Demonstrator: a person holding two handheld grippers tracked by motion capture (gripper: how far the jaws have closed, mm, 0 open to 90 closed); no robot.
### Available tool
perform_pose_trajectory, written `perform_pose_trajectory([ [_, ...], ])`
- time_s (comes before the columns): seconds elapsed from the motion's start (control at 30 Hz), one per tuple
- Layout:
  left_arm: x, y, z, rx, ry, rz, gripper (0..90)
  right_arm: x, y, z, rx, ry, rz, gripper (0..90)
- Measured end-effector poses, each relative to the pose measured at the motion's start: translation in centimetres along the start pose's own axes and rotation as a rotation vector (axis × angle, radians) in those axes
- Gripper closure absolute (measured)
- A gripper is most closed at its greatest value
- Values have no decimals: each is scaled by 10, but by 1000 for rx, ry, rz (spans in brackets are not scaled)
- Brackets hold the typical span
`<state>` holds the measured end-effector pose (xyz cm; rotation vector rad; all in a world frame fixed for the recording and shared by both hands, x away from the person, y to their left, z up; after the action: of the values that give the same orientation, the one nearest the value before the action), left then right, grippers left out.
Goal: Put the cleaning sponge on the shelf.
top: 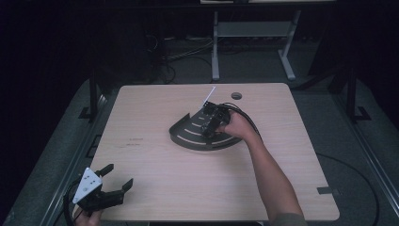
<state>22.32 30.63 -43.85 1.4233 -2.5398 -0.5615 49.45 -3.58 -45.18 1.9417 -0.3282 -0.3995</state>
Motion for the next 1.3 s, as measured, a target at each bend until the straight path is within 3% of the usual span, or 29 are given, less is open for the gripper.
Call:
perform_pose_trajectory([
  [0.13,0,0,0,-4,-4,-2,132,4,-5,3,-15,-12,4,309],
  [0.5,0,0,0,-5,-5,0,133,9,-9,4,6,-45,9,306],
  [1.0,0,0,0,-3,-12,-3,133,8,-12,4,1,-46,9,278],
  [1.3,0,1,0,-1,-9,-5,133,7,-10,6,7,-50,13,211],
])
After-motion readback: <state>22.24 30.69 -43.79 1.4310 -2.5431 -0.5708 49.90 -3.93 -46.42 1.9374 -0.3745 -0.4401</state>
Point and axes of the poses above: each handheld gripper's, and its own axes: y roughly backward along the jaws, z roughly out of its underside, x roughly to its right, the point moved 3 cm from there along -y, roughly forward along the jaws, and after that the axes turned 3 degrees about y, right-handed, at the moved point
